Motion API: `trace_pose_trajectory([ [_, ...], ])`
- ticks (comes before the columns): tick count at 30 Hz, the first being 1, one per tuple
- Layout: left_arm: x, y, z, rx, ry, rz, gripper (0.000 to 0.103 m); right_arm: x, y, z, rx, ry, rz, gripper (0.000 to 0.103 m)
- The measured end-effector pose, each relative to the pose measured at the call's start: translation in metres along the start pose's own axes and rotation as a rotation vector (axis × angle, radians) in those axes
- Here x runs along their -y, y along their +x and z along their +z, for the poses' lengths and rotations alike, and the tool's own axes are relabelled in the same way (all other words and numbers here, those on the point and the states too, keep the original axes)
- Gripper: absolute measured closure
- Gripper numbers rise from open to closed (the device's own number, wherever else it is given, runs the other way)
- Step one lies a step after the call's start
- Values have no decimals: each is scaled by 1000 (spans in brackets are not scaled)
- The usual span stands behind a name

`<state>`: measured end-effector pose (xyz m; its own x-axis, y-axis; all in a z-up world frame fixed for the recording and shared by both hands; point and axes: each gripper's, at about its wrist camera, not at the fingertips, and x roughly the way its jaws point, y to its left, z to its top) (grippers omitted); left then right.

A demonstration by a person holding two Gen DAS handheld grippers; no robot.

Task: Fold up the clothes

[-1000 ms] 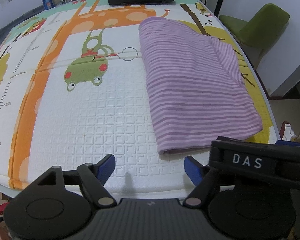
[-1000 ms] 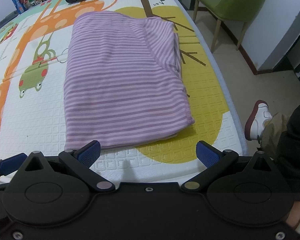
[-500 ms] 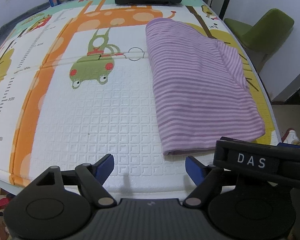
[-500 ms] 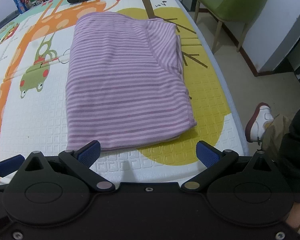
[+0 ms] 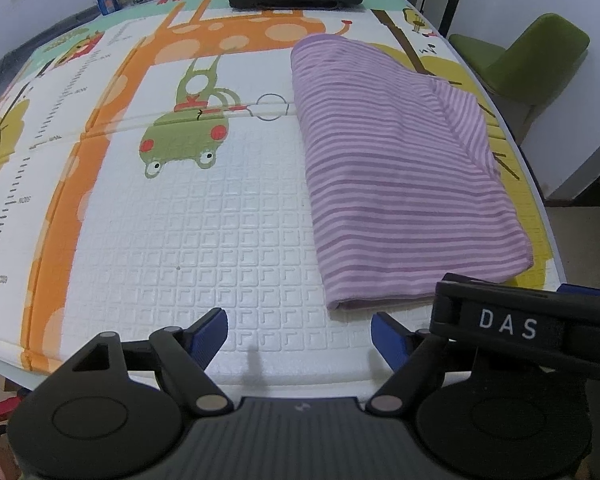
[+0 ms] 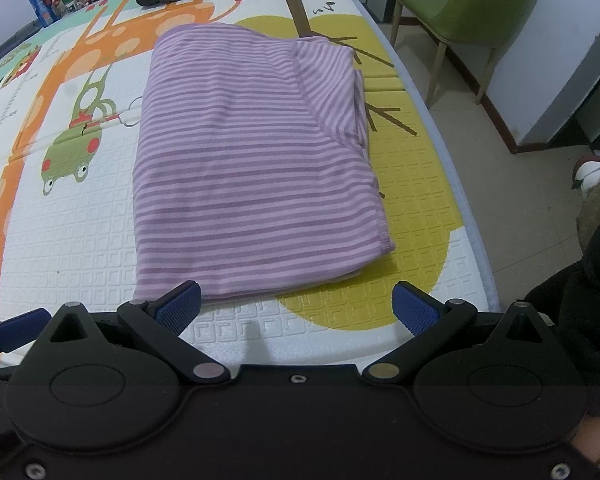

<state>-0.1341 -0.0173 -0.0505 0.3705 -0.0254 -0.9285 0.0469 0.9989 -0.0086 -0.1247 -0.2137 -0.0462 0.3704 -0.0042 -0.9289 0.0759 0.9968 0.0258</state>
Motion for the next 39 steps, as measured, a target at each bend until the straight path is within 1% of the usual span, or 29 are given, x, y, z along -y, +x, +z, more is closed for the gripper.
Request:
trace_pose_trajectory([
  [9,-2,2,3,-19,-8,1,22,0,1,1,-1,-9,-8,1],
  [25,-7,3,5,-20,-9,0,22,-7,1,5,0,-25,-6,1],
  [30,-6,3,5,-16,-1,5,19,-6,1,5,1,-27,-8,1],
  [34,-5,3,6,-13,2,5,18,-5,2,4,0,-25,-9,1],
  [39,-4,4,6,-11,6,4,21,-3,3,5,-1,-21,-6,1],
])
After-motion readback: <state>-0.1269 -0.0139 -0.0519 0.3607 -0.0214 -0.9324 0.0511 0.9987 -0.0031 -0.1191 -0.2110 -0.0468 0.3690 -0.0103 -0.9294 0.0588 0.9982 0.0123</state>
